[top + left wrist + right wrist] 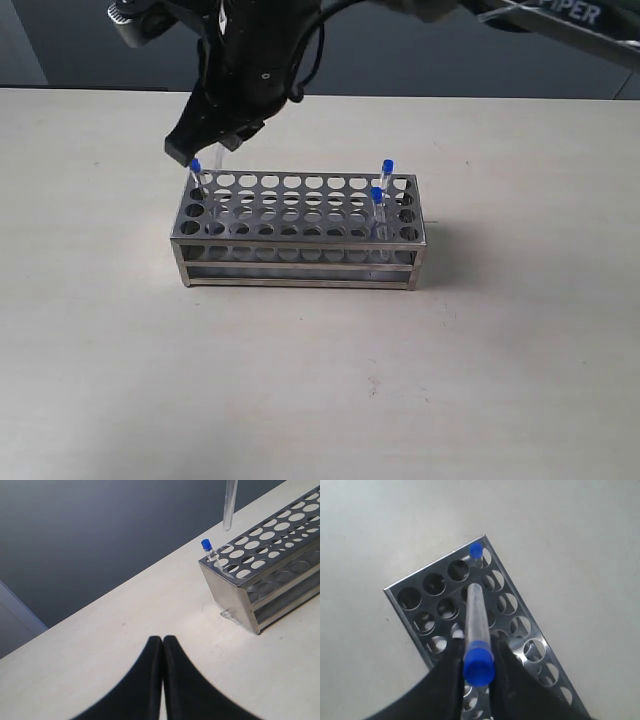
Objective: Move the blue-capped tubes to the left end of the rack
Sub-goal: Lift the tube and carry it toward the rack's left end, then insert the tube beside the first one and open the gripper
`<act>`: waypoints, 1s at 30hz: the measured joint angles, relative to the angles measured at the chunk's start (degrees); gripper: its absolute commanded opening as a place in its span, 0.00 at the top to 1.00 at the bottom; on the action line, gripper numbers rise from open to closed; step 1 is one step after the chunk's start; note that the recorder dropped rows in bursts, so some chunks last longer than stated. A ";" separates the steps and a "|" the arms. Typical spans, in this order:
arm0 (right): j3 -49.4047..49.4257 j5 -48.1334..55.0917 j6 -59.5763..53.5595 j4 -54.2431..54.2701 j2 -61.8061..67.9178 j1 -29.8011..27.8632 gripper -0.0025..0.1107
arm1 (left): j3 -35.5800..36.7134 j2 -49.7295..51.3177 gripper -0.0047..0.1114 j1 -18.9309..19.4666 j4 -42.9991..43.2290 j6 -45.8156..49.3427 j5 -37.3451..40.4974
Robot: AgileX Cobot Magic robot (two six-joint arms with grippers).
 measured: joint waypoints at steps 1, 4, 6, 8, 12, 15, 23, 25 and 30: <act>-1.17 0.37 -0.39 0.21 0.87 0.00 0.98 | 0.00 0.00 0.95 0.00 0.00 0.00 0.00; -5.07 1.29 -1.12 0.88 3.43 0.00 0.98 | 0.00 0.00 0.95 0.00 0.00 0.00 0.00; -7.43 2.91 -1.69 1.73 5.06 0.00 0.98 | 0.00 0.00 0.95 0.00 0.00 0.00 0.00; -9.59 4.40 -2.24 2.30 6.78 0.00 0.98 | 0.00 0.00 0.95 0.00 0.00 0.00 0.00; -12.53 5.28 -2.48 3.01 9.51 0.00 0.98 | 0.00 0.00 0.95 0.00 0.00 0.00 0.00; -13.36 6.22 -2.69 3.01 11.15 0.00 0.98 | 0.00 0.00 0.95 0.00 0.00 0.00 0.00; -13.48 6.30 -2.82 3.01 13.77 0.00 0.98 | 0.00 0.00 0.95 0.00 0.00 0.00 0.00; -13.48 5.89 -2.82 3.36 14.17 0.00 0.98 | 0.00 0.00 0.95 0.00 0.00 0.00 0.00; -13.52 4.89 -2.82 3.61 15.39 0.00 0.98 | 0.00 0.00 0.95 0.00 0.00 0.00 0.00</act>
